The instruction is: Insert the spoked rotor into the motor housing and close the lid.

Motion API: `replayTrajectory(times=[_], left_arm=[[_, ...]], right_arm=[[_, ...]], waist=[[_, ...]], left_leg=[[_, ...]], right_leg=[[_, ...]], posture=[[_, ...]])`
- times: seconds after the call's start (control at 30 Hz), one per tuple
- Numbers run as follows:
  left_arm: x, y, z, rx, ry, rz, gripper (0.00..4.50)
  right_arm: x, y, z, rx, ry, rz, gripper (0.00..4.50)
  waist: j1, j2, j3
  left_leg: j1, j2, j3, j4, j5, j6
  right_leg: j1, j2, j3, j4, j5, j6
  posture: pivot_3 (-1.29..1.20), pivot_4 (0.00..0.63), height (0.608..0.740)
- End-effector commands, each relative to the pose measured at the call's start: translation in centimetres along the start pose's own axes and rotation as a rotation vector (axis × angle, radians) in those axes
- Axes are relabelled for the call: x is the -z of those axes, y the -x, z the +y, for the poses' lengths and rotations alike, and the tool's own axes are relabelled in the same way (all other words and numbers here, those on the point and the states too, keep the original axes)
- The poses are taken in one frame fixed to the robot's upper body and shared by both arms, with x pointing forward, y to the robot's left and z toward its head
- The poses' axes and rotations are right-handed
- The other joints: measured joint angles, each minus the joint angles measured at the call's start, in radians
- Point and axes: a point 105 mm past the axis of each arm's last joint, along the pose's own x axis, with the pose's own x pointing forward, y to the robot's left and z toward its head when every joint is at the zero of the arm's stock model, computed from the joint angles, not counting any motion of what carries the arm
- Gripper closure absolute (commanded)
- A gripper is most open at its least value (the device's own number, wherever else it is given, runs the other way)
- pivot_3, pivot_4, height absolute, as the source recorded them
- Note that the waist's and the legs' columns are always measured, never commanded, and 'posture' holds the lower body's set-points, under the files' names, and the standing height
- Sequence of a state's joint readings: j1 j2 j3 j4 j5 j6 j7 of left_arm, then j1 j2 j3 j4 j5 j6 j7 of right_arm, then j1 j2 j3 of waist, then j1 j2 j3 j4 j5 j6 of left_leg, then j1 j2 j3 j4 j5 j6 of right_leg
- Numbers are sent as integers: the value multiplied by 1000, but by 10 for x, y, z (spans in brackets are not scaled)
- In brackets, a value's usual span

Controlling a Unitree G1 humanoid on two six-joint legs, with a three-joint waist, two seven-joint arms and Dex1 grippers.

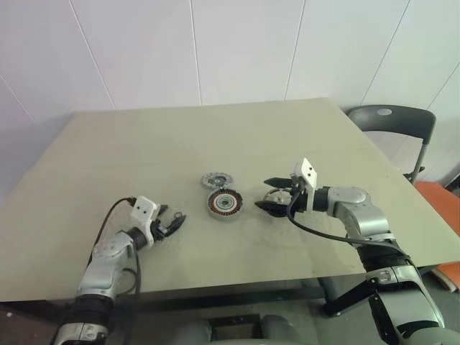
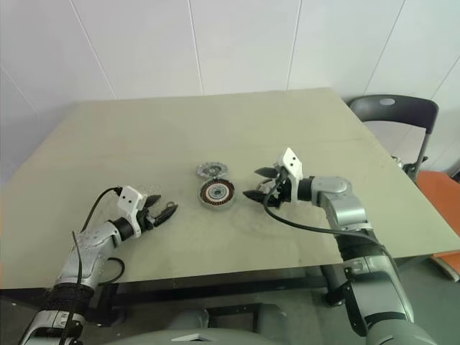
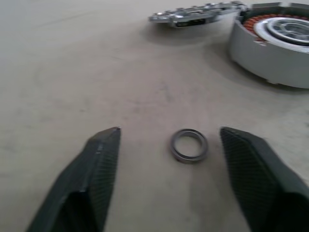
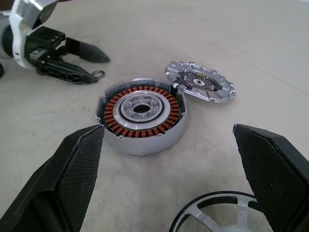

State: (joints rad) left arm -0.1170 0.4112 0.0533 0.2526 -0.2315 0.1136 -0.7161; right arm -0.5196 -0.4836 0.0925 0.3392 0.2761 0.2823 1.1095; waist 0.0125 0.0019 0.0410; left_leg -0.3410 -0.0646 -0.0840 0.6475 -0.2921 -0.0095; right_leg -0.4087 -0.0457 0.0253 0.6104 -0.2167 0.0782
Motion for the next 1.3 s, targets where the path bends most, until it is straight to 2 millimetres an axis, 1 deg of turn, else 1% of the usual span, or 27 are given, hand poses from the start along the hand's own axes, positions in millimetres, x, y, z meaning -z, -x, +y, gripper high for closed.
replayTrajectory(times=[0.03, 0.1, 0.23, 0.27, 0.47, 0.6, 0.7, 0.77, 0.87, 0.93, 1.0, 1.07, 1.17, 1.3], left_arm=[[-11, 1, -10, 68, -13, -27, 2325], [-10, 2, -12, 81, -7, -25, 2990], [-11, 3, -13, 86, 2, -29, 4424], [-11, 3, -12, 82, 1, -29, 4489], [-16, -1, -6, 28, -22, -42, 4489], [-22, -1, -10, 63, -11, -74, 4489], [-23, 0, -13, 82, -6, -78, 3942], [-23, 1, -16, 105, 1, -81, 3339], [-23, 1, -20, 128, 14, -85, 2277], [-23, 0, -19, 112, 7, -81, 1599], [-18, -3, -13, 73, -33, -35, 925], [-12, -5, -12, 65, -65, 17, 254], [-10, -8, -14, 78, -94, 49, 254], [-19, -11, -10, 55, -106, 35, 254]], right_arm=[[-14, -2, -3, 8, 51, -31, 0], [-14, -2, -3, 10, 53, -33, 0], [-15, -2, -3, 13, 54, -34, 0], [-15, -3, -3, 13, 54, -35, 0], [-15, -4, -4, 17, 54, -36, 0], [-15, -4, -4, 16, 48, -38, 0], [-14, -5, -4, 18, 46, -38, 0], [-14, -6, -4, 18, 44, -38, 0], [-13, -7, -4, 19, 42, -37, 0], [-13, -7, -4, 20, 43, -37, 0], [-13, -7, -4, 22, 44, -37, 0], [-14, -7, -5, 23, 45, -38, 0], [-14, -6, -5, 24, 47, -39, 0], [-15, -7, -4, 24, 47, -42, 0]], waist=[[0, 0, 0], [0, 0, 0], [0, 0, 0], [0, 0, 0], [0, 0, 0], [0, 0, 0], [0, 0, 1], [0, 0, 1], [0, 0, 1], [0, 0, 1], [0, 0, 1], [0, 0, 1], [1, 0, 1], [1, 0, 1]], left_leg=[[0, 0, 0, 0, 0, 0], [0, 0, 0, 0, 0, 0], [0, 0, 0, 0, 0, 0], [0, 0, 0, 0, 0, 0], [0, 0, 0, 0, 0, 0], [0, 0, 0, 0, 0, 0], [0, 0, 0, 0, 0, 0], [0, 0, 0, 0, 0, 0], [0, 0, 0, 0, 0, 0], [0, 0, 0, 0, 0, 0], [0, 0, 0, 0, 0, 0], [0, 0, 0, 0, 0, 0], [0, 0, 0, 0, 0, 0], [0, 0, 0, 1, 0, 0]], right_leg=[[0, 0, 0, 0, 0, 1], [0, 0, 0, 0, -2, 3], [0, 0, 0, 0, -2, 3], [0, 0, 0, 0, -2, 3], [0, 0, 0, 0, -2, 3], [0, 0, 0, 0, -2, 3], [0, 0, 0, 0, -2, 3], [0, 0, 0, 0, -2, 3], [0, 0, 0, 0, -2, 3], [0, 0, 0, 0, -2, 3], [0, 0, 0, 0, -2, 3], [0, 0, 0, 0, -2, 3], [0, 0, 0, 0, -2, 3], [1, 0, 0, 0, -2, 3]], posture=[[0, 0, 740], [0, 0, 740], [0, 0, 740], [0, 0, 740], [0, 0, 740], [0, 0, 740], [0, 0, 740], [0, 0, 740], [0, 0, 740], [0, 0, 740], [0, 0, 740], [0, 0, 740], [0, 0, 740], [0, 0, 740]])
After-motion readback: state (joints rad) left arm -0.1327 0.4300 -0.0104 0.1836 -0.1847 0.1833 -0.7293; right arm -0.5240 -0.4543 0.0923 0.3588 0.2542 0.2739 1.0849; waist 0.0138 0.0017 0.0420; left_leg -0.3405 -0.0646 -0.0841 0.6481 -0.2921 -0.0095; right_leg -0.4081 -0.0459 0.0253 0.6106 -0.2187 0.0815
